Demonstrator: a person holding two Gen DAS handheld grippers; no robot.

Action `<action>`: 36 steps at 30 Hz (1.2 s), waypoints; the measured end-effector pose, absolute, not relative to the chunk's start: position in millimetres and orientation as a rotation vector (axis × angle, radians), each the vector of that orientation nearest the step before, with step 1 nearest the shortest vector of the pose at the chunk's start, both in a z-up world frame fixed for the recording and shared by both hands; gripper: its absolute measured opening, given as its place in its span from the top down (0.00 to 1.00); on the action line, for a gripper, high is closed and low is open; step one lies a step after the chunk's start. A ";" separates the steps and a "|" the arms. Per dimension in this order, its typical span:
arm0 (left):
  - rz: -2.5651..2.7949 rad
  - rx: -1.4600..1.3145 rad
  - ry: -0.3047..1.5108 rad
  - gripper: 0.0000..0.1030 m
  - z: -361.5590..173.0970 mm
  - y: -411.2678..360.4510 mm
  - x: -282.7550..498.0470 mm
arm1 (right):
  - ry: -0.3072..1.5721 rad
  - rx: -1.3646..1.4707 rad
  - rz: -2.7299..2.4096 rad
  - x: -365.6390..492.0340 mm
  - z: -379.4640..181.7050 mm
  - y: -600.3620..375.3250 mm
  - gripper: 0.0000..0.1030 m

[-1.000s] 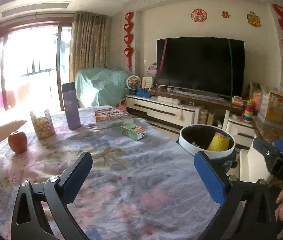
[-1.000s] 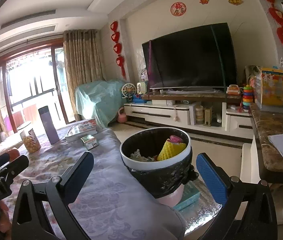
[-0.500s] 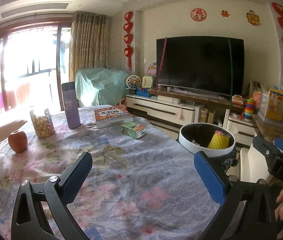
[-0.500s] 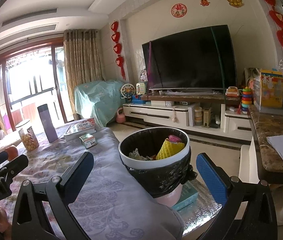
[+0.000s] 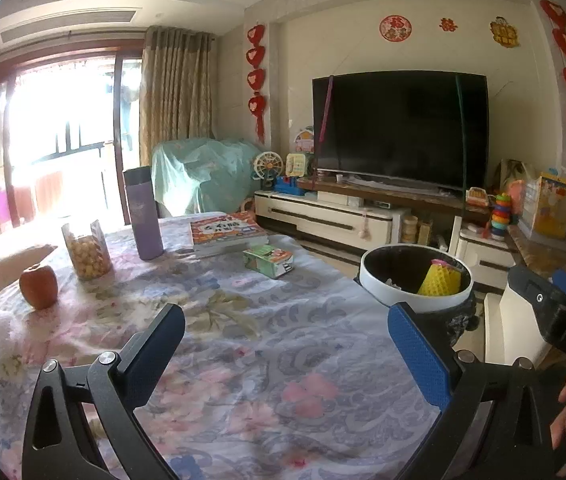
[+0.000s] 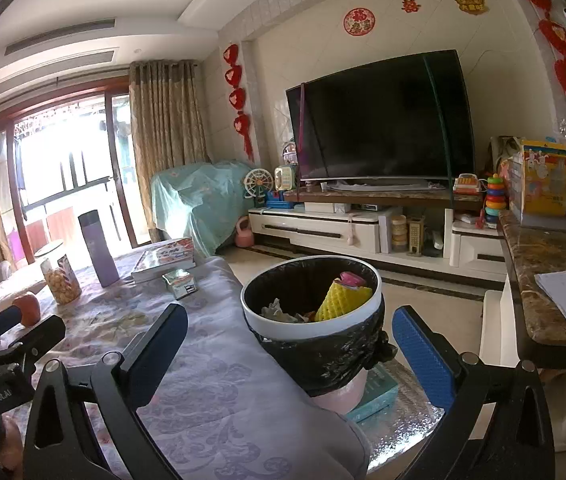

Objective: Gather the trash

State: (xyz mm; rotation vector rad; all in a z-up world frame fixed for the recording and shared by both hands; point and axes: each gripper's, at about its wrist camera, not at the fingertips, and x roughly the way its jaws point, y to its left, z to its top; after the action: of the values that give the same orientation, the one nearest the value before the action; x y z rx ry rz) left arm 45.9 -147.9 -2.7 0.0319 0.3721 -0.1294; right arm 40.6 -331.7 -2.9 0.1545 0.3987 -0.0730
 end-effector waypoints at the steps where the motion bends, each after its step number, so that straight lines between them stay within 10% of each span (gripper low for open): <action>1: -0.132 0.030 0.371 0.01 -3.1 -147.6 45.8 | 0.398 0.155 -0.072 40.6 -2.9 -331.6 0.00; 36: -0.138 0.035 0.375 0.01 -6.1 -146.9 47.4 | 0.388 0.147 -0.056 40.7 3.1 -323.1 0.00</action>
State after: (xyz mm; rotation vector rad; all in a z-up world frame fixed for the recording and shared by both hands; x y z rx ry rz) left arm 47.4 -146.9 -6.1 0.0347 0.3753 -0.1382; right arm 40.7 -323.1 3.1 0.1473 0.3881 -0.0559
